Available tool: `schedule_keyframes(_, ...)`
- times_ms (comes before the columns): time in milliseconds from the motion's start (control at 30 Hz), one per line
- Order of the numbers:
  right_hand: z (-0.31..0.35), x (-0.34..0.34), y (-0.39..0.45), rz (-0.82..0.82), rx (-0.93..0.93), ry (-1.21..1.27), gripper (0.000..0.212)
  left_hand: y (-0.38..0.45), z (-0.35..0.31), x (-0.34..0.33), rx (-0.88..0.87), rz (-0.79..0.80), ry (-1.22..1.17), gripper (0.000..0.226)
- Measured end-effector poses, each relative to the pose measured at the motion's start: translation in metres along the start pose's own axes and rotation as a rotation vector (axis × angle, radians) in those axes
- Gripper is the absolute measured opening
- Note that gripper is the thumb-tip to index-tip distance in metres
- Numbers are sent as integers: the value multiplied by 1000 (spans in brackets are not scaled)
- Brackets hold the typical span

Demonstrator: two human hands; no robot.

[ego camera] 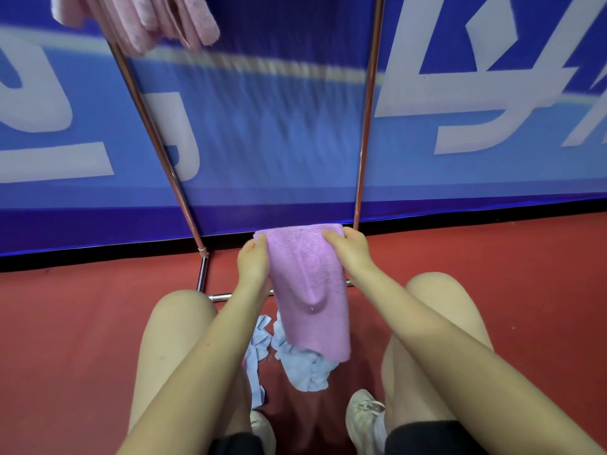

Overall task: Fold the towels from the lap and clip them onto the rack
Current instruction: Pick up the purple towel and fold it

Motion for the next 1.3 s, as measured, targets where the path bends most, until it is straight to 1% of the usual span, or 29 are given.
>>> schedule_keyframes(100,3,-7,-2,-59,34,11,13,-10,0,-14,61,54,-113,38)
schedule_keyframes(167,6,-16,-5,-49,46,3,21,-16,-5,-22,54,94,-170,31)
schedule_keyframes(200,7,-21,-7,-32,62,-8,26,-19,-9,-25,37,109,-185,27)
schedule_keyframes(233,11,-28,-10,-3,81,-16,26,-20,-12,-29,13,127,-188,24)
schedule_keyframes(333,16,-48,-17,106,107,-27,36,-23,-20,-34,-95,148,-170,29)
schedule_keyframes(400,19,-56,-19,144,91,49,32,-21,-25,-33,-136,145,-176,30)
schedule_keyframes(467,24,-60,-20,176,98,108,24,-18,-29,-31,-131,162,-239,29)
schedule_keyframes(533,30,-61,-19,217,171,69,17,-15,-28,-27,-60,115,-264,29)
schedule_keyframes(567,33,-61,-19,237,217,37,20,-14,-27,-26,-49,107,-251,30)
schedule_keyframes(633,39,-58,-19,235,301,-67,26,-15,-30,-24,-77,113,-188,27)
schedule_keyframes(733,47,-51,-17,199,423,-249,13,-22,-37,-18,-118,97,-104,28)
schedule_keyframes(833,54,-47,-16,143,563,-390,11,-30,-47,-20,-194,145,-66,30)
schedule_keyframes(900,57,-46,-18,111,606,-380,12,-34,-49,-24,-181,198,-58,27)
schedule_keyframes(967,59,-44,-19,108,603,-329,10,-34,-46,-27,-115,219,-33,26)
schedule_keyframes(1067,57,-44,-19,170,523,-256,6,-35,-48,-28,-90,233,25,47)
schedule_keyframes(1133,56,-42,-17,163,495,-235,6,-36,-49,-30,-113,233,25,42)
schedule_keyframes(1233,54,-37,-13,149,458,-218,9,-36,-46,-34,-145,282,-67,32)
schedule_keyframes(1300,52,-36,-11,167,429,-208,7,-35,-45,-33,-205,269,7,28)
Point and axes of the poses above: each hand's wrist, its own y-axis towards the middle knuckle, its own x-axis out of the back of the hand, z = x × y, the point moved 7 cm from there along y, towards the middle knuckle, and after that the axes turned 14 degrees about y, right-handed, at the moved point
